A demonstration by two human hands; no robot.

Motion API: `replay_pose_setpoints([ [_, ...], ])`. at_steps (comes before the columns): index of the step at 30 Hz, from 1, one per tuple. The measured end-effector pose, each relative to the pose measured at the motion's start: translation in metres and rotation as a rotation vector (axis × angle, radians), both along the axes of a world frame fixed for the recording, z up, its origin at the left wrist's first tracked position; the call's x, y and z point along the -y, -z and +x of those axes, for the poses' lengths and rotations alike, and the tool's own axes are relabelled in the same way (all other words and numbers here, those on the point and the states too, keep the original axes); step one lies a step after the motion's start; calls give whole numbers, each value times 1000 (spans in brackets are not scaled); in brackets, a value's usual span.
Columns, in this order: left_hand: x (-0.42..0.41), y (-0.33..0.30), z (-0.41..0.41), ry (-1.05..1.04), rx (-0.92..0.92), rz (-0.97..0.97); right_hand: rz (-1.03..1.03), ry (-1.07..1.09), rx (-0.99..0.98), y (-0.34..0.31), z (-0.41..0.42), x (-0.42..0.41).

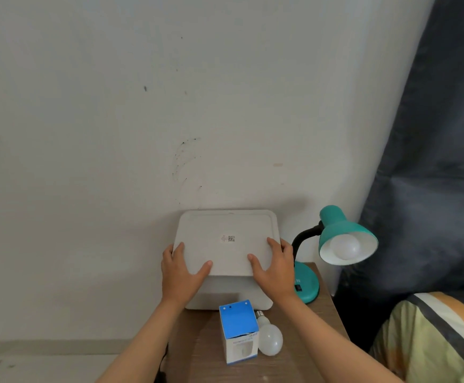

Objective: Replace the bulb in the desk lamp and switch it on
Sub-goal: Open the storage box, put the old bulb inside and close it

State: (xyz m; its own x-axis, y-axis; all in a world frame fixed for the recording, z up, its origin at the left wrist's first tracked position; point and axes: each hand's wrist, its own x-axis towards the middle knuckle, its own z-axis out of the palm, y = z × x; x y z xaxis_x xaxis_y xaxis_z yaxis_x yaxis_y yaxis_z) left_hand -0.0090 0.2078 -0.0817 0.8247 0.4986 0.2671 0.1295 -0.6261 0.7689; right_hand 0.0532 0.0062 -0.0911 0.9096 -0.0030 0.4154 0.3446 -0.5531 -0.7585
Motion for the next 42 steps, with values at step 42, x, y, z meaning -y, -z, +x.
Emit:
replay_pose_setpoints([
  [42,161,102,-255,233,-433,152,-379,131,-438,113,-266,180],
])
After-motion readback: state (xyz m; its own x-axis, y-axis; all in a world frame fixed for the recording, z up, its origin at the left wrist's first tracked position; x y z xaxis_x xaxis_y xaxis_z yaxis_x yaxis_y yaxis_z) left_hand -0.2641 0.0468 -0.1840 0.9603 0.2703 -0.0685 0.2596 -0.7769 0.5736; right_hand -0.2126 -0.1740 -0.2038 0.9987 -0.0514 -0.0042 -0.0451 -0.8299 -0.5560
